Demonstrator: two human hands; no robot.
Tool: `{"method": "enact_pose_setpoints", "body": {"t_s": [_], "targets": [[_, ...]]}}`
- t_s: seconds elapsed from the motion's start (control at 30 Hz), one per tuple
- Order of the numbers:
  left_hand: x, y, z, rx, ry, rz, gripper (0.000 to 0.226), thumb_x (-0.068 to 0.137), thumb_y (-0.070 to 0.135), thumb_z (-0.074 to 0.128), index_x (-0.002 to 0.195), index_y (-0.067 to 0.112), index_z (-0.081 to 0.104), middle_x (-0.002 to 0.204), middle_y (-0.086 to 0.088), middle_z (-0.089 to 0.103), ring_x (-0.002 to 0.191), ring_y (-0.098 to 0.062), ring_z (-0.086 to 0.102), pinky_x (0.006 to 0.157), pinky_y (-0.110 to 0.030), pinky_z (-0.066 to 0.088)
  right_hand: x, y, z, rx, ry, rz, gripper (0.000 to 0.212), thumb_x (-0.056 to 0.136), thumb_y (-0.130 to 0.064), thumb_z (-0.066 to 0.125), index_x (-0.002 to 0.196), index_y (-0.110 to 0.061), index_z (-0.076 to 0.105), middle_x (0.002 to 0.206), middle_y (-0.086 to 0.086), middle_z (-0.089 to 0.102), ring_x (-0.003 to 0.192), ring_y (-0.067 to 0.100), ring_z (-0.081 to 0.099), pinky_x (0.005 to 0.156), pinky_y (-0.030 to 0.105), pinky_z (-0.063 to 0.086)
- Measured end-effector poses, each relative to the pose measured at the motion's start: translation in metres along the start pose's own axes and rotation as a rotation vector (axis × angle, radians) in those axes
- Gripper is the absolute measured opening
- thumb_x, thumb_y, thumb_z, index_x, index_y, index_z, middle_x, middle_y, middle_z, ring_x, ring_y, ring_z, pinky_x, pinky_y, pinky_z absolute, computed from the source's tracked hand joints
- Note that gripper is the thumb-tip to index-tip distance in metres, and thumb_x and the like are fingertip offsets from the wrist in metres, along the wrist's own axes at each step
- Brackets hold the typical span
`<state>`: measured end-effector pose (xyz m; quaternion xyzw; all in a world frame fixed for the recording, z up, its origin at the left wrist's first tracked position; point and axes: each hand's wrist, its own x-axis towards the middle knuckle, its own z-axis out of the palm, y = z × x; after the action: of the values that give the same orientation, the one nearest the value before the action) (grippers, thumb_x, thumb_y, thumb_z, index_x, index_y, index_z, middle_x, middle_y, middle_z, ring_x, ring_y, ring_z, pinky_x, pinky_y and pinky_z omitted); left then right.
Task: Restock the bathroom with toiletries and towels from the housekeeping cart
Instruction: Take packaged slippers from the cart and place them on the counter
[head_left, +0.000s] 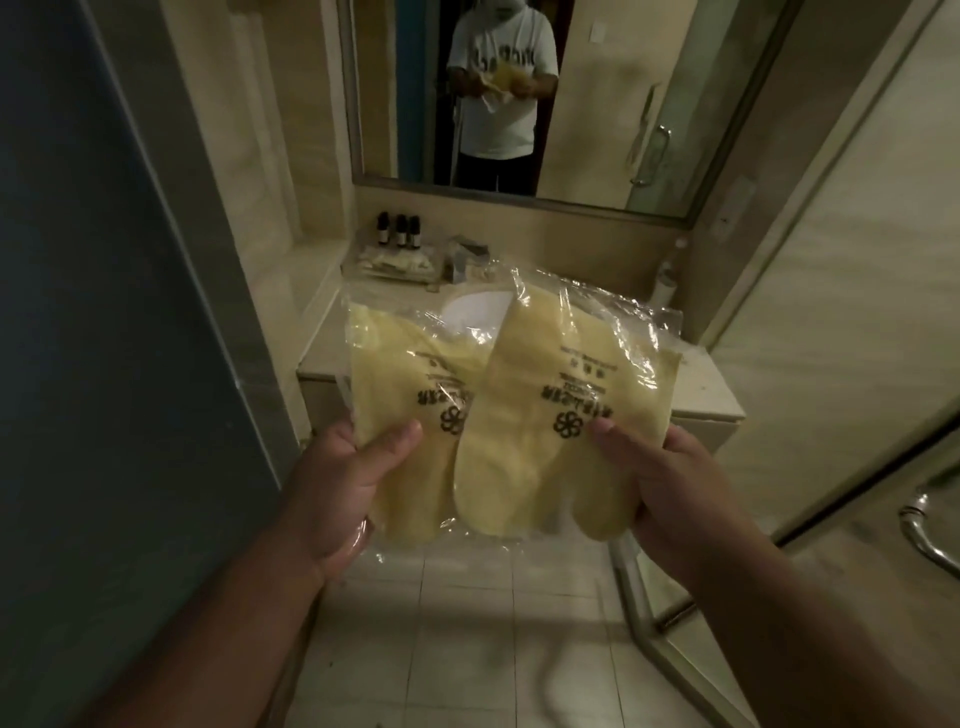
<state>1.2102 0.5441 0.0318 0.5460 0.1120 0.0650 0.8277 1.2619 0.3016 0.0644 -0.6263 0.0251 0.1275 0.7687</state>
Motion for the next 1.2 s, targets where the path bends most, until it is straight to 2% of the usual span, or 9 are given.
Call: {"method": "enact_pose_setpoints", "body": {"t_s": [0.17,0.37,0.53,0.63,0.73,0.83,0.97,1.13,1.2], "targets": [[0.041,0.003,-0.023,0.037,0.047,-0.018,0.042,0.078,0.018,0.079,0.118,0.014,0.067,0.113,-0.01,0.074,0.104,-0.027,0.072,0.086,-0.046,0.057,0.052,0.001,0.024,-0.282,0.014,-0.086,0.013,0.095,-0.016,0.063,0.102,-0.016,0.073,0.097,0.003,0.078,0.087,0.021,0.075,0.071,0.044,0.061],[0.099,0.006,-0.044,0.038,0.144,0.007,0.049,0.08,0.018,0.077,0.126,0.012,0.062,0.117,-0.011,0.073,0.107,-0.028,0.07,0.087,-0.047,0.054,0.129,0.004,0.052,-0.153,-0.084,-0.116,0.019,0.093,-0.016,0.063,0.11,-0.013,0.07,0.102,0.003,0.077,0.092,0.023,0.075,0.07,0.041,0.062],[0.162,0.021,-0.052,0.077,0.223,0.008,0.052,0.076,0.025,0.071,0.127,0.016,0.062,0.119,-0.01,0.072,0.11,-0.031,0.069,0.088,-0.054,0.054,0.225,0.002,0.067,-0.128,-0.146,-0.102,0.046,0.079,-0.015,0.076,0.123,-0.017,0.062,0.109,0.005,0.075,0.098,0.029,0.073,0.077,0.052,0.06],[0.203,0.03,-0.048,0.188,0.25,0.01,0.051,0.082,0.034,0.076,0.13,0.024,0.061,0.12,-0.002,0.072,0.11,-0.027,0.069,0.082,-0.053,0.057,0.282,-0.003,0.068,-0.087,-0.176,-0.041,0.067,0.066,-0.025,0.082,0.128,-0.027,0.057,0.119,0.005,0.07,0.104,0.03,0.071,0.078,0.054,0.06],[0.242,0.031,-0.037,0.269,0.314,0.053,0.04,0.082,0.037,0.067,0.122,0.03,0.063,0.111,0.005,0.074,0.101,-0.018,0.072,0.083,-0.047,0.056,0.336,-0.009,0.063,-0.156,-0.221,-0.08,0.055,0.074,-0.022,0.083,0.121,-0.038,0.059,0.122,0.005,0.066,0.103,0.03,0.07,0.076,0.054,0.061],[0.276,0.026,-0.031,0.236,0.348,0.053,0.028,0.083,0.03,0.071,0.111,0.03,0.069,0.11,-0.001,0.075,0.1,-0.023,0.072,0.085,-0.048,0.055,0.38,-0.009,0.061,-0.106,-0.297,-0.03,0.05,0.071,-0.021,0.082,0.118,-0.023,0.064,0.111,0.009,0.074,0.101,0.033,0.072,0.081,0.05,0.058],[0.32,0.025,-0.039,0.176,0.372,0.003,0.045,0.076,0.033,0.075,0.119,0.025,0.065,0.115,-0.007,0.073,0.107,-0.032,0.07,0.092,-0.062,0.052,0.423,-0.014,0.064,-0.069,-0.388,0.048,0.045,0.074,-0.014,0.079,0.118,-0.011,0.068,0.11,0.015,0.074,0.103,0.035,0.07,0.085,0.043,0.055],[0.39,0.022,-0.051,0.155,0.329,0.008,0.044,0.078,0.028,0.077,0.12,0.02,0.065,0.112,-0.009,0.074,0.106,-0.033,0.069,0.09,-0.058,0.052,0.473,-0.022,0.071,-0.095,-0.326,-0.003,0.043,0.075,-0.016,0.078,0.117,-0.022,0.071,0.109,0.008,0.075,0.097,0.031,0.071,0.078,0.045,0.057],[0.424,0.019,-0.056,0.131,0.283,-0.001,0.046,0.078,0.028,0.075,0.121,0.019,0.065,0.115,-0.011,0.073,0.108,-0.034,0.069,0.092,-0.058,0.051,0.49,-0.03,0.075,-0.097,-0.291,-0.04,0.054,0.074,-0.017,0.079,0.125,-0.026,0.065,0.112,0.005,0.074,0.099,0.029,0.072,0.079,0.049,0.059]]}}
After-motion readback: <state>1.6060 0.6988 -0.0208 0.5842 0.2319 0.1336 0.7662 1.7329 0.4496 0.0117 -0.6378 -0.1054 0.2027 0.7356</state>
